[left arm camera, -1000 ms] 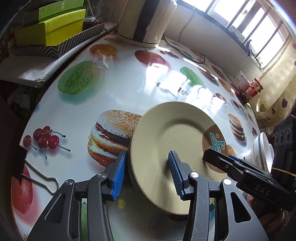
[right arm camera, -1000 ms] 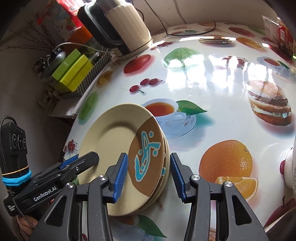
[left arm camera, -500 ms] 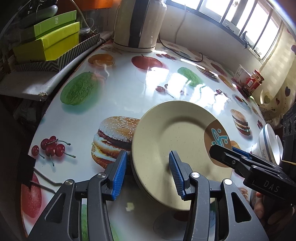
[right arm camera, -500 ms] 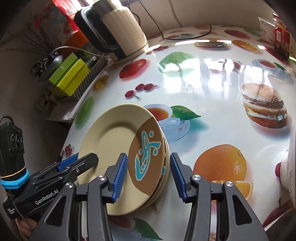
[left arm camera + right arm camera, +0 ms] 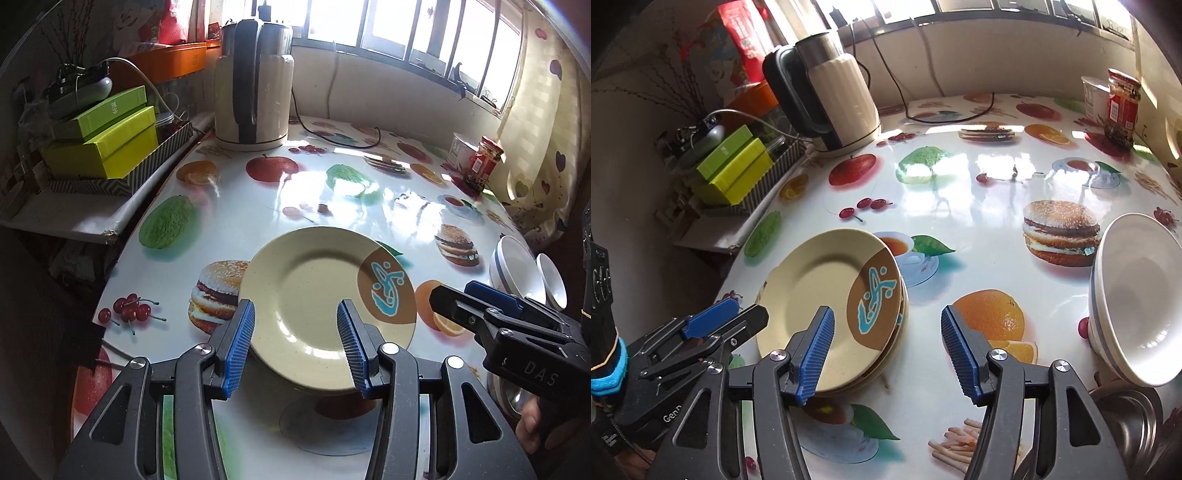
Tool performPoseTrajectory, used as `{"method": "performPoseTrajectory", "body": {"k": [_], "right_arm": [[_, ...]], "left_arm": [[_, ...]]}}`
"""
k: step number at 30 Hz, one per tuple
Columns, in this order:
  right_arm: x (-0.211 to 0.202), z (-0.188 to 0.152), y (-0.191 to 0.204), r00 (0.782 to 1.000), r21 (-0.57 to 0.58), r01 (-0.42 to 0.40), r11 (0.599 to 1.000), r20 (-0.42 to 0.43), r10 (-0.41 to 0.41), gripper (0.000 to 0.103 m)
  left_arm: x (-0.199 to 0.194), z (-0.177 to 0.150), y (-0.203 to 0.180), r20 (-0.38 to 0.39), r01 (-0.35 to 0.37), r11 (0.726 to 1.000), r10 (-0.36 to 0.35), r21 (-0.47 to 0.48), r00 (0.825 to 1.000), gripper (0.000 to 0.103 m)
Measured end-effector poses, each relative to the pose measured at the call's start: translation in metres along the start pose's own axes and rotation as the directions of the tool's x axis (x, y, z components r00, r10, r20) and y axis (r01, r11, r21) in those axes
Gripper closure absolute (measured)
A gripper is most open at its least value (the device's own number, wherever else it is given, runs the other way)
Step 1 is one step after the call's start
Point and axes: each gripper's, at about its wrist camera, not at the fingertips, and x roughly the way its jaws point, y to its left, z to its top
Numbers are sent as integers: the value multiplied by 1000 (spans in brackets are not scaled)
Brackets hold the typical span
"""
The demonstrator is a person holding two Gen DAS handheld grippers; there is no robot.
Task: Organize plates and bowls
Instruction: 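Move both tools from the plate stack toward the white bowls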
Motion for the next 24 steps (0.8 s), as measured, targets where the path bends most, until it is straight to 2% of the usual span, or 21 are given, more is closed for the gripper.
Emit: {"method": "performPoseTrajectory", "body": {"k": [7, 13, 18, 24], "right_arm": [[-40, -9, -15, 993, 7, 79, 997, 82, -79, 38], [-69, -18, -34, 982, 37, 137, 990, 129, -140, 37], [-91, -23, -56, 968, 73, 182, 981, 161, -191, 37], [-108, -27, -91, 945, 137, 261, 956, 169, -282, 37]], "left_arm": [[-21, 4, -30, 65, -11, 998, 8, 55, 998, 55], [-24, 6, -60, 73, 35, 993, -43, 109, 996, 55], [-13, 9, -83, 35, 93, 987, -99, 127, 995, 55], [3, 14, -114, -19, 179, 973, -178, 143, 984, 55]]}}
